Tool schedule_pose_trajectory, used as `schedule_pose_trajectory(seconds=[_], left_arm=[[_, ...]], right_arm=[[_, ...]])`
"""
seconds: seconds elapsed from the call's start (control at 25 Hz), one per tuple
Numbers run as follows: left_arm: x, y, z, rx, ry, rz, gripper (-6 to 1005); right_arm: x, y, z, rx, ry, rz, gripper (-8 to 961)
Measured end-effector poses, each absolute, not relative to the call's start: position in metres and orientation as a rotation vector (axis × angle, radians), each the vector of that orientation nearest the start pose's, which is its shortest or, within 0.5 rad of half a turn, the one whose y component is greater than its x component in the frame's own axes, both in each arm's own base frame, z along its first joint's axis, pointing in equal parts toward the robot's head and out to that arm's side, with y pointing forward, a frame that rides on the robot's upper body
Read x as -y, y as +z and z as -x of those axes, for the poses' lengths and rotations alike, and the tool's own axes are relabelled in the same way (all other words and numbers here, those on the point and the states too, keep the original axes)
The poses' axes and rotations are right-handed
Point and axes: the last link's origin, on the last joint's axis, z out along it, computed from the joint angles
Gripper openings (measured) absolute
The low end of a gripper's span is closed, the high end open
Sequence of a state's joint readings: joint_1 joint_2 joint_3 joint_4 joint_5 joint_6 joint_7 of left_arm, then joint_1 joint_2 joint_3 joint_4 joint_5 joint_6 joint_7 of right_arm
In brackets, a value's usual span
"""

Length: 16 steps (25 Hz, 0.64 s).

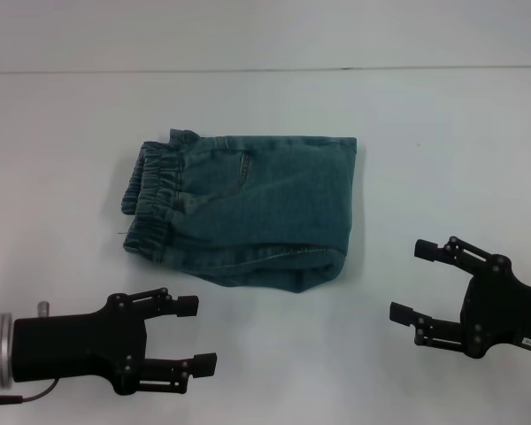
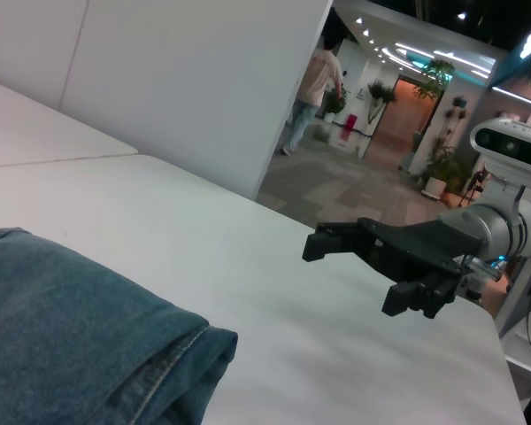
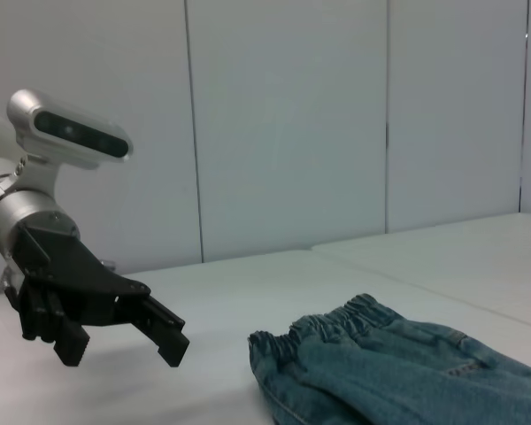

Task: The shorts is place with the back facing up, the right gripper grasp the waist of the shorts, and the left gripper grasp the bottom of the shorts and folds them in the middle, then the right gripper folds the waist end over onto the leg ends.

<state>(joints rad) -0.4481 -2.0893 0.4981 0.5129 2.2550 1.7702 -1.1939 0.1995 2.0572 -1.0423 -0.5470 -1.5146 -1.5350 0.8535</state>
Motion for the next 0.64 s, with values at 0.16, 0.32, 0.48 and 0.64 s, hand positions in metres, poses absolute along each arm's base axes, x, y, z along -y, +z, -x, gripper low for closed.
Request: schedule_pose_trajectory(seconds=[0.16, 0.32, 0.48, 0.64], left_arm=[[-0.2557, -0.0233, 0.2946, 0.692, -0.776, 2.904, 900], [-0.2562, -0.0230, 0.2944, 0.691, -0.769, 2.910, 900], [-0.2562, -0.0222, 0.2952, 0.699, -0.762, 2.912, 900], [-0.2549, -0.0228, 0.2961, 0.708, -0.746, 2.927, 900]], right_arm=[[-0.2416, -0.0187, -0.3131, -0.332, 0.820, 2.552, 927], [-0.2422, -0.0191, -0.3127, -0.329, 0.818, 2.557, 927], [-0.2433, -0.0198, -0.3119, -0.324, 0.815, 2.565, 927], [-0.2441, -0.0211, -0.3111, -0.317, 0.807, 2.579, 927]])
